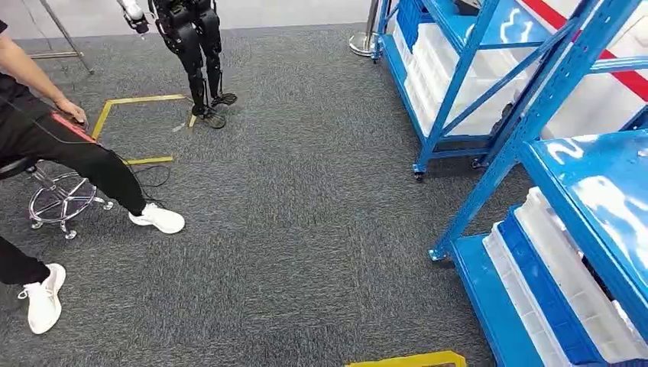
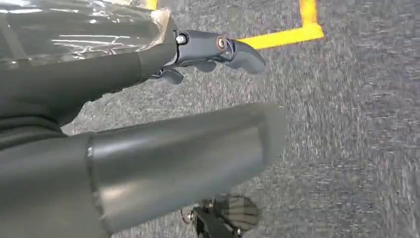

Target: Take the parts from the cabinet and place them on the table.

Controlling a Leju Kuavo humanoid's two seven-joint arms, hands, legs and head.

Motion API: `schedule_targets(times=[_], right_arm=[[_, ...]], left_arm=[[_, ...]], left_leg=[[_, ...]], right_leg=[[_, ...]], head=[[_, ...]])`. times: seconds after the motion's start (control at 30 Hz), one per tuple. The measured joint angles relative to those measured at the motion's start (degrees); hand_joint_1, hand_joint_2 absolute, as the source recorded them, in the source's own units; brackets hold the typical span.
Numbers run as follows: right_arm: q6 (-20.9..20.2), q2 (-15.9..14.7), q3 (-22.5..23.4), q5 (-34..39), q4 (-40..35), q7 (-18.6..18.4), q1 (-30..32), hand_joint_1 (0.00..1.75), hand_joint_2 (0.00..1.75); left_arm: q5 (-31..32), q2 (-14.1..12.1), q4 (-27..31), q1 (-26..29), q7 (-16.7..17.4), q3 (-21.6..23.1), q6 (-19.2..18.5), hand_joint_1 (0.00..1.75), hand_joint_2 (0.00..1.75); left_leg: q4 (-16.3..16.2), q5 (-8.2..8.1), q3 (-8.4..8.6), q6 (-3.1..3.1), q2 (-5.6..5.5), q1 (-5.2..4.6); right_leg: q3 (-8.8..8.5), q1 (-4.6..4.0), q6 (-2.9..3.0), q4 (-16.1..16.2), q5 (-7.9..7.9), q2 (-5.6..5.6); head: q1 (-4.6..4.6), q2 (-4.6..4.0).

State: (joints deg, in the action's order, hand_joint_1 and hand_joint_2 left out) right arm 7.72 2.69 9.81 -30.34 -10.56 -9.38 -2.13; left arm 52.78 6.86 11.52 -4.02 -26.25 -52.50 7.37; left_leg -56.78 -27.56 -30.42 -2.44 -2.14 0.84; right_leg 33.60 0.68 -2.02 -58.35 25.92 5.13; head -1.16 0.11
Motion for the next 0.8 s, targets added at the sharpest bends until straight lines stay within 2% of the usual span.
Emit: schedule_targets(times=[0.03, 0.07, 0.1, 0.13, 0.17, 0.2, 0.23, 0.27, 0.3, 0.33, 0.37, 0.4, 0.47, 0.5, 0.53, 0.57, 0.6, 0.63, 0.67, 0.7, 0.73, 0.77, 0.8], right_arm=[[0.0, 0.1, 0.0, 0.0, 0.0, 0.0, -0.1, 0.0, 0.0], [0.0, 0.1, 0.0, 0.0, 0.0, 0.0, -0.2, 0.0, 0.0], [0.0, 0.2, 0.0, 0.1, 0.0, 0.0, -0.2, 0.0, 0.0], [0.0, 0.2, 0.0, 0.1, 0.0, 0.0, -0.2, 0.0, 0.0], [0.0, 0.3, 0.0, 0.1, 0.0, 0.0, -0.1, 0.0, 0.0], [0.0, 0.3, 0.0, 0.2, 0.0, 0.0, 0.0, 0.0, 0.0], [0.0, 0.2, 0.0, 0.2, 0.0, 0.0, 0.1, 0.0, 0.0], [0.0, 0.2, 0.0, 0.2, 0.0, 0.0, 0.2, 0.0, 0.0], [0.0, 0.2, 0.1, 0.2, 0.0, 0.0, 0.1, 0.0, 0.0], [0.0, 0.4, 0.0, 0.2, 0.0, 0.0, -0.2, 0.0, 0.0], [0.0, 0.3, 0.1, 0.3, 0.0, 0.1, -0.2, 0.0, 0.0], [0.0, 0.3, 0.1, 0.3, 0.0, 0.1, -0.1, 0.0, 0.0], [0.0, 0.3, 0.1, 0.3, 0.0, 0.2, -0.1, 0.0, 0.0], [0.0, 0.3, 0.1, 0.3, 0.0, 0.2, -0.1, 0.0, 0.0], [0.0, 0.3, 0.1, 0.3, 0.0, 0.2, -0.2, 0.0, 0.0], [0.0, 0.1, 0.2, 0.3, 0.0, 0.1, -0.2, 0.0, 0.0], [0.0, 0.1, 0.2, 0.3, 0.0, 0.2, -0.1, 0.0, 0.0], [0.0, 0.0, 0.2, 0.3, 0.0, 0.2, -0.2, 0.0, 0.0], [0.0, 0.0, 0.2, 0.3, 0.0, 0.2, -0.1, 0.0, 0.0], [-0.1, 0.0, 0.2, 0.3, 0.0, 0.1, -0.1, 0.0, 0.0], [-0.1, -0.1, 0.2, 0.3, 0.0, 0.1, 0.0, 0.0, 0.0], [-0.1, -0.1, 0.2, 0.3, 0.0, 0.0, -0.1, 0.0, 0.0], [-0.2, -0.1, 0.3, 0.3, 0.0, 0.0, -0.1, 0.0, 0.0]], left_arm=[[0.0, -0.1, 0.0, 0.1, 0.0, 0.0, 0.0, 0.0, 0.0], [0.0, -0.1, 0.0, 0.1, -0.1, 0.0, 0.0, 0.0, 0.0], [0.1, -0.1, 0.0, 0.2, -0.1, 0.0, 0.0, 0.0, 0.0], [0.1, -0.1, 0.0, 0.2, -0.1, 0.0, 0.0, 0.0, 0.0], [0.1, -0.1, 0.0, 0.1, -0.1, 0.0, 0.0, 0.0, 0.0], [0.1, -0.1, 0.0, 0.2, 0.0, 0.0, 0.0, 0.0, 0.0], [0.1, -0.1, 0.0, 0.1, 0.0, 0.0, 0.0, 0.0, 0.0], [0.2, 0.0, 0.0, 0.1, 0.0, 0.0, 0.0, 0.0, 0.0], [0.2, 0.0, 0.0, 0.1, 0.0, 0.0, 0.0, 0.0, 0.0], [0.2, -0.2, 0.0, 0.1, 0.0, 0.0, 0.0, 0.0, 0.0], [0.2, -0.2, 0.0, 0.2, 0.1, 0.0, 0.0, 0.0, 0.0], [0.2, -0.2, 0.0, 0.1, 0.1, 0.0, 0.0, 0.0, 0.0], [0.3, -0.1, 0.0, -0.2, 0.1, 0.0, -0.1, 0.0, 0.0], [0.3, 0.0, 0.0, -0.3, 0.1, 0.0, -0.2, 0.0, 0.0], [0.3, -0.1, 0.0, -0.3, 0.1, 0.0, -0.2, 0.0, 0.0], [0.3, 0.0, 0.0, -0.3, 0.1, 0.0, -0.2, 0.0, 0.0], [0.5, 0.1, -0.1, -0.1, 0.1, 0.0, -0.2, 0.0, 0.0], [0.5, 0.1, -0.1, 0.1, 0.1, 0.0, -0.2, 0.0, 0.0], [0.5, 0.1, -0.1, 0.2, 0.1, 0.0, -0.2, 0.0, 0.0], [0.5, 0.1, -0.1, 0.2, 0.1, 0.0, -0.2, 0.0, 0.0], [0.5, 0.1, -0.1, 0.1, 0.3, 0.0, -0.2, 0.0, 0.0], [0.6, 0.1, -0.1, 0.1, 0.4, 0.0, -0.2, 0.0, 0.0], [0.6, 0.1, -0.1, 0.1, 0.4, 0.0, -0.2, 0.0, 0.0]], left_leg=[[0.2, 0.07, 0.07, -0.43, 0.53, -0.09], [0.2, 0.11, -0.03, -0.51, 1.45, -0.15], [0.2, 0.1, -0.13, -0.53, 2.43, -0.25], [0.2, 0.11, -0.3, -0.52, 3.36, -0.33], [0.2, 0.11, -0.37, -0.51, 4.13, -0.33], [0.2, 0.1, -0.42, -0.47, 5.03, -0.32], [0.2, 0.09, -0.39, -0.39, 5.74, -0.3], [0.2, 0.01, -0.32, -0.16, 6.37, -0.25], [0.1, -0.08, -0.1, 0.16, 6.94, -0.25], [-0.2, -0.41, 0.05, 0.77, 7.45, -0.83], [-0.2, -0.7, 0.39, 1.3, 8.07, -0.84], [-0.2, -0.78, 0.67, 1.63, 8.59, -0.82], [0.0, -0.9, 1.2, 2.3, 9.85, -0.45], [-0.5, -1.46, 1.09, 2.79, 9.28, 0.13], [-2.3, -3.16, 0.46, 2.93, 6.33, 0.27], [-6.0, -5.7, -1.06, 2.97, 4.1, 0.36], [-11.0, -8.32, -3.35, 3.05, 2.82, 0.36], [-15.7, -10.18, -5.65, 3.11, 2.3, 0.35], [-18.5, -10.53, -7.24, 3.1, 2.11, 0.35], [-18.2, -9.39, -7.36, 2.95, 2.04, 0.35], [-15.6, -7.14, -6.43, 2.74, 1.95, 0.35], [-10.9, -4.1, -4.42, 2.5, 1.6, 0.35], [-5.6, -1.29, -2.13, 2.26, 0.37, 0.4]], right_leg=[[1.34, -0.19, 0.23, -2.2, 1.53, -2.6], [3.43, -0.07, 0.51, -6.0, 3.67, -3.65], [5.86, 0.09, 0.6, -11.0, 5.89, -4.1], [7.92, 0.24, 0.43, -15.4, 7.48, -4.27], [8.68, 0.32, -0.05, -17.5, 7.89, -4.34], [7.73, 0.54, -0.69, -16.2, 7.23, -4.5], [5.26, 0.75, -1.46, -12.3, 5.8, -4.86], [2.11, 1.08, -2.13, -6.9, 4.17, -5.74], [-1.19, 1.29, -2.56, -1.5, 2.85, -7.62], [-2.37, 1.16, -2.0, 0.9, 2.33, -11.04], [-2.64, 0.77, -1.36, 1.0, 1.77, -10.49], [-2.11, 0.67, -0.78, 0.8, 1.88, -9.74], [-1.96, 0.29, 0.05, 0.8, 1.85, -8.59], [-2.71, 1.46, 0.82, 1.2, 1.43, -7.58], [-2.65, 1.17, 1.06, 1.2, 1.34, -7.07], [-2.55, 1.03, 1.7, 1.1, 1.16, -6.57], [-2.46, 0.83, 1.88, 1.1, 1.06, -5.83], [-2.35, 0.55, 1.94, 1.1, 1.07, -4.94], [-2.38, 0.32, 1.94, 1.1, 1.07, -4.01], [-2.49, 0.19, 1.93, 1.1, 1.07, -3.23], [-2.59, 0.15, 1.93, 1.0, 1.08, -2.44], [-2.75, 0.15, 1.91, 0.9, 1.09, -1.54], [-2.85, 0.17, 1.89, 0.9, 1.1, -0.78]], head=[[-0.2, 0.0], [-0.31, 0.0], [-0.31, 0.0], [-0.28, 0.0], [-0.31, 0.0], [-0.33, 0.0], [-0.31, 0.0], [-0.31, 0.0], [-0.33, 0.0], [-0.35, 0.0], [-0.09, 0.0], [0.15, 0.0], [0.04, 0.0], [0.04, 0.0], [0.15, 0.0], [0.24, 0.0], [0.22, 0.0], [0.22, 0.0], [0.24, 0.0], [0.2, 0.0], [0.22, 0.0], [0.22, 0.0], [0.22, 0.0]])
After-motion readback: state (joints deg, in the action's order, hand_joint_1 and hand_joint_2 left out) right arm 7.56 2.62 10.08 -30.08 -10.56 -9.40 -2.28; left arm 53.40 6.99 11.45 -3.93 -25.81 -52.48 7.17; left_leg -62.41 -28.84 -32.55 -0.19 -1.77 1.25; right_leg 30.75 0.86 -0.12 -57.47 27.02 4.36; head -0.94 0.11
